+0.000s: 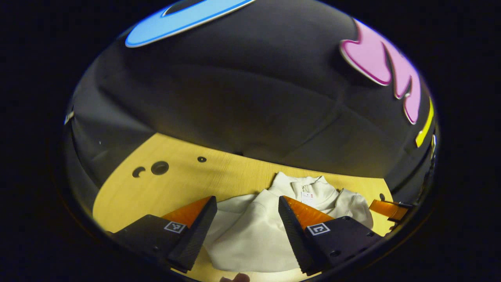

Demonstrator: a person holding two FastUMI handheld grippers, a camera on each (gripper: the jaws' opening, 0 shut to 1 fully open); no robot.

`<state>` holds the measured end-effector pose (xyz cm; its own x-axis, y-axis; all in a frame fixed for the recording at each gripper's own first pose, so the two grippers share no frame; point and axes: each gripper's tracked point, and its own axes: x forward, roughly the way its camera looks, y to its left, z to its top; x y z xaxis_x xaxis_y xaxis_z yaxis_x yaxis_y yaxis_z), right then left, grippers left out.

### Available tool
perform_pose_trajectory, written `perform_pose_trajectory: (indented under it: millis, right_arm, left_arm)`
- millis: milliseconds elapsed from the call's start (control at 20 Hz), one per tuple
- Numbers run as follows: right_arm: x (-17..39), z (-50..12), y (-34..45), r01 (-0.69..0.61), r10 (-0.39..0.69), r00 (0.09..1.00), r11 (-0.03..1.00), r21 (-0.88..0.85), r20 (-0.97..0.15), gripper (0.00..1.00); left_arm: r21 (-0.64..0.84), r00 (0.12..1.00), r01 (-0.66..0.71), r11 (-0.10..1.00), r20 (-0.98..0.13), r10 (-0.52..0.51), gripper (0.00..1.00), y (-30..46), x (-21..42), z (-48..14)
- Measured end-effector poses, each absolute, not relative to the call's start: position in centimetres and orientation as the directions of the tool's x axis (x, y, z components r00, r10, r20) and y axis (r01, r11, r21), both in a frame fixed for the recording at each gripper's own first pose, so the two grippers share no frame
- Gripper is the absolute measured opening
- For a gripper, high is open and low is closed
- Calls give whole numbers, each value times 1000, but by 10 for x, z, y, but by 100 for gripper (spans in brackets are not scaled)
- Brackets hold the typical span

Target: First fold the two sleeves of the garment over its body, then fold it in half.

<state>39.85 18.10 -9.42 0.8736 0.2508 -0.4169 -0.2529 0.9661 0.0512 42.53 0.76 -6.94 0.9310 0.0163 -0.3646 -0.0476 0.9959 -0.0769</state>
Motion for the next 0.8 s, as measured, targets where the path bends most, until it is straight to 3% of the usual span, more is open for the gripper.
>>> perform_pose_trajectory:
  millis: [250,550,800]
  right_arm:
    - [359,-51,171,-291,268,906,956,-24,-327,98]
    - [280,-12,150,-321,298,927,945,-67,-230,98]
    - [199,7,125,-309,291,937,949,-68,-193,98]
  left_arm:
    - [30,970,-4,1000,-244,11,98,-18,380,-19]
    - [-21,988,21,1000,-151,-24,98,-45,290,28]
    - [-16,992,48,999,-119,-50,98,-50,203,29]
